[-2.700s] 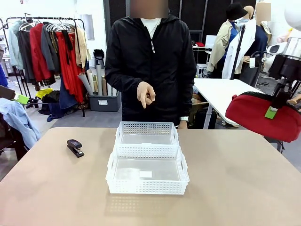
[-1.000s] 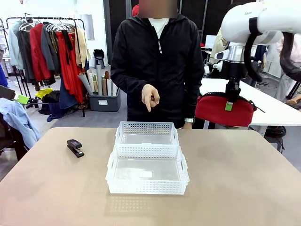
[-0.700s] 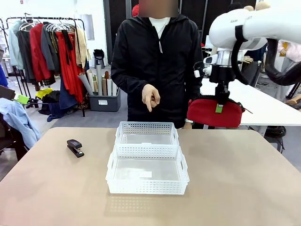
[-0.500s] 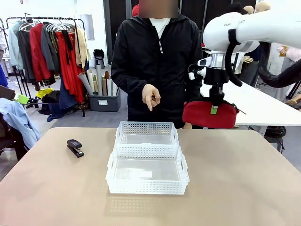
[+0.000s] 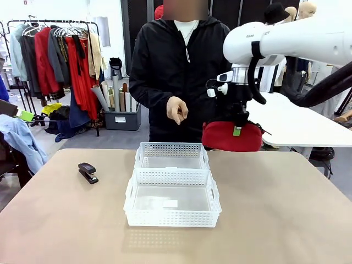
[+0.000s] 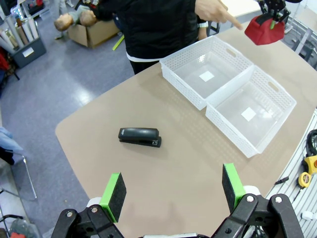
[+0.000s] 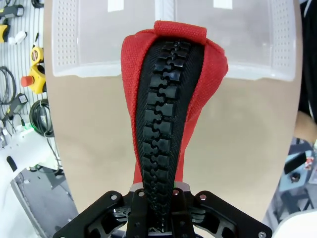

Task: Distribute items into two baskets.
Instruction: Move the picked Pencil pouch towards the Organizing basket indicated by the person, stopping as directed, then place the picked Pencil pouch into the Organizing basket as instructed by the person.

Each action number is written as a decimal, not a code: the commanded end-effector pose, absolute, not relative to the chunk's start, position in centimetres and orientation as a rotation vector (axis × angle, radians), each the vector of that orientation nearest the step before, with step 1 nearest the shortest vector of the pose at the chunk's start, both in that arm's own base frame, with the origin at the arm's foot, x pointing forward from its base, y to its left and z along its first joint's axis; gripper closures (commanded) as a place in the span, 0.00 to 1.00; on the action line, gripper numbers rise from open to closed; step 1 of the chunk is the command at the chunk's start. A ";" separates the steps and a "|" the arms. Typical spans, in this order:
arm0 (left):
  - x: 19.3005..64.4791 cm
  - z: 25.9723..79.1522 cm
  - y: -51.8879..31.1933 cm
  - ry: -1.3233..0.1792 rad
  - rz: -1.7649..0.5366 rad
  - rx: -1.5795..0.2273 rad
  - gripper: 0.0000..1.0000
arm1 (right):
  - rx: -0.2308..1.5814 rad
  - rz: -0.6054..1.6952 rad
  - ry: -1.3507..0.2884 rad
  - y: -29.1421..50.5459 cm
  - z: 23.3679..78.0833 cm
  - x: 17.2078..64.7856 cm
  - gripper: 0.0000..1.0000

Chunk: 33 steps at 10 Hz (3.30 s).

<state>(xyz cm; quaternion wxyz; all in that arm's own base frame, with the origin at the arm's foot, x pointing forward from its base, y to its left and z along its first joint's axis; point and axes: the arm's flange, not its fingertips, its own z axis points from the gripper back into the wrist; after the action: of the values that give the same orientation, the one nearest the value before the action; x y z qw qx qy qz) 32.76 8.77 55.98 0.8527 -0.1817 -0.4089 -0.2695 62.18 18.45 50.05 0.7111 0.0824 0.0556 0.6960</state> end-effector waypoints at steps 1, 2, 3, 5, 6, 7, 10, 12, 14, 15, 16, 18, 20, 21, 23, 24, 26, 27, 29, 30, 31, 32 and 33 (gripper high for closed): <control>32.8 55.9 8.8 -0.866 -0.576 -0.391 0.00 | 0.158 1.612 0.178 19.6 50.3 64.4 1.00; 32.8 55.9 8.8 -0.866 -0.576 -0.391 0.00 | 0.158 1.626 0.189 20.3 49.8 64.9 1.00; 32.8 55.9 8.8 -0.866 -0.576 -0.391 0.00 | 0.162 1.632 0.197 20.5 49.6 65.1 1.00; 32.8 55.9 8.8 -0.866 -0.576 -0.391 0.00 | 0.156 1.569 0.197 16.9 51.4 62.4 1.00; 32.8 55.9 8.8 -0.866 -0.576 -0.391 0.00 | 0.134 1.520 0.197 14.0 53.0 59.0 1.00; 32.8 55.9 8.8 -0.866 -0.576 -0.391 0.00 | 0.134 1.479 0.207 11.4 54.1 55.8 1.00; 32.8 55.9 8.8 -0.866 -0.576 -0.391 0.00 | 0.230 1.526 0.183 7.8 53.9 51.2 1.00; 32.8 55.9 8.8 -0.866 -0.576 -0.391 0.00 | 0.158 1.439 0.213 9.0 56.2 55.1 1.00; 32.8 55.9 8.8 -0.866 -0.576 -0.391 0.00 | 0.158 1.439 0.213 9.0 56.2 55.1 1.00; 32.8 55.9 8.8 -0.866 -0.576 -0.391 0.00 | 0.158 1.439 0.213 9.0 56.2 55.1 1.00; 32.8 55.9 8.8 -0.866 -0.576 -0.391 0.00 | 0.158 1.439 0.213 9.0 56.2 55.1 1.00; 32.8 55.9 8.8 -0.866 -0.576 -0.391 0.00 | 0.158 1.439 0.213 9.0 56.2 55.1 1.00; 32.8 55.9 8.8 -0.866 -0.576 -0.391 0.00 | 0.158 1.439 0.213 9.0 56.2 55.1 1.00; 32.8 55.9 8.8 -0.866 -0.576 -0.391 0.00 | 0.158 1.439 0.213 9.0 56.2 55.1 1.00; 32.8 55.9 8.8 -0.866 -0.576 -0.391 0.00 | 0.158 1.439 0.213 9.0 56.2 55.1 1.00; 32.8 55.9 8.8 -0.866 -0.576 -0.391 0.00 | 0.158 1.439 0.213 9.0 56.2 55.1 1.00; 32.8 55.9 8.8 -0.866 -0.576 -0.391 0.00 | 0.158 1.439 0.213 9.0 56.2 55.1 1.00; 32.8 55.9 8.8 -0.866 -0.576 -0.391 0.00 | 0.158 1.439 0.213 9.0 56.2 55.1 1.00; 32.8 55.9 8.8 -0.866 -0.576 -0.391 0.00 | 0.158 1.439 0.213 9.0 56.2 55.1 1.00; 32.8 55.9 8.8 -0.866 -0.576 -0.391 0.00 | 0.158 1.439 0.213 9.0 56.2 55.1 1.00; 32.8 55.9 8.8 -0.866 -0.576 -0.391 0.00 | 0.158 1.439 0.213 9.0 56.2 55.1 1.00; 32.8 55.9 8.8 -0.866 -0.576 -0.391 0.00 | 0.158 1.439 0.213 9.0 56.2 55.1 1.00; 32.8 55.9 8.8 -0.866 -0.576 -0.391 0.00 | 0.158 1.439 0.213 9.0 56.2 55.1 1.00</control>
<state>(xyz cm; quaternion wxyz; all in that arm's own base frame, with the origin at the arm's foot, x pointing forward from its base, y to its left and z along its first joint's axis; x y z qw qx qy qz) 32.76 8.74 56.00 0.8528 -0.1812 -0.4087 -0.2698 55.08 8.97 55.76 0.7356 0.0815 0.0928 0.6661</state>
